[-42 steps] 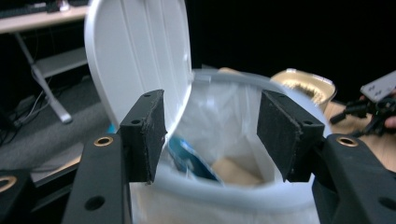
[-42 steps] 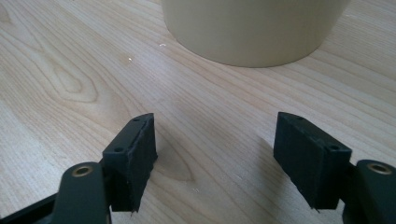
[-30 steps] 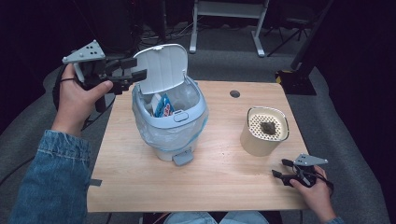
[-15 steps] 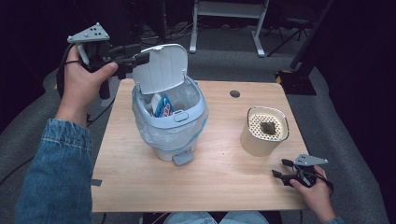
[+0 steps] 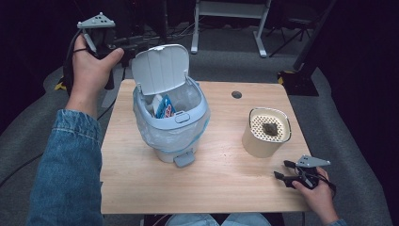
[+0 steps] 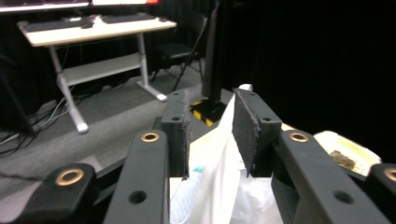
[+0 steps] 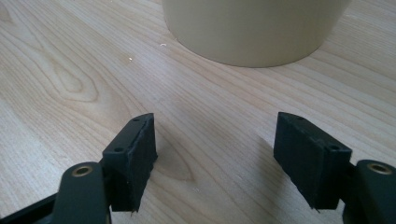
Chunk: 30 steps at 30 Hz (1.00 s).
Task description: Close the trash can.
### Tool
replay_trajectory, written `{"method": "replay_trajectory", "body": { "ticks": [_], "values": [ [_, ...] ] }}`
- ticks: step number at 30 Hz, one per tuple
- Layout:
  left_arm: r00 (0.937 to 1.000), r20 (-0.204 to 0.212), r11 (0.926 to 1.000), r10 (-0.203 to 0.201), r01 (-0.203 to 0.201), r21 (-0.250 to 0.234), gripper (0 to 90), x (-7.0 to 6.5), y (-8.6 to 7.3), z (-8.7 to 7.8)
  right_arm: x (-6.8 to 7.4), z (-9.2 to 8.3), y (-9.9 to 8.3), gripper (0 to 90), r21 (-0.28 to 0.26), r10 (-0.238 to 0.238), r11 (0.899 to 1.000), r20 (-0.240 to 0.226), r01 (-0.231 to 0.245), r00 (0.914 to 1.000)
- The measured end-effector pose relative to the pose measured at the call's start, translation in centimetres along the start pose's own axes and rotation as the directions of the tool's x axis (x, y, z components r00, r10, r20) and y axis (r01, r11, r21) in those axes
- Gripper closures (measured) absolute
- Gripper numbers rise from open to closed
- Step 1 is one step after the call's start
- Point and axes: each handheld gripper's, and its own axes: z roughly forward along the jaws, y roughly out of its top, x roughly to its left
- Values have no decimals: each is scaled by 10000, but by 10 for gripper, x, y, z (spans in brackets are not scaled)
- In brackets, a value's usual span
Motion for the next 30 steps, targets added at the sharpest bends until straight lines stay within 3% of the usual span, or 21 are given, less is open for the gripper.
{"method": "replay_trajectory", "body": {
  "ticks": [8,13,17,19,25,30],
  "values": [
    [9993,-130,9992,-359,361,166,720,2,0,4,0,0,0,299,2,-51,10000,-43,51,10000],
    [9977,281,9977,-620,612,285,792,-1,0,3,0,0,0,299,5,-50,10000,-44,50,10000],
    [9985,-123,9974,-525,531,478,795,3,0,0,0,0,0,299,3,-49,10000,-45,49,10000],
    [9983,-106,9966,-572,577,583,803,5,-1,0,0,0,0,299,14,-31,10000,-50,31,10000],
    [9961,778,9948,-410,334,966,833,-6,-7,6,0,0,0,299,10,-32,10000,-53,32,10000],
    [9856,1666,9952,-287,126,969,838,-25,-14,10,0,0,0,297,13,-37,10000,-55,37,10000]
  ]
}}
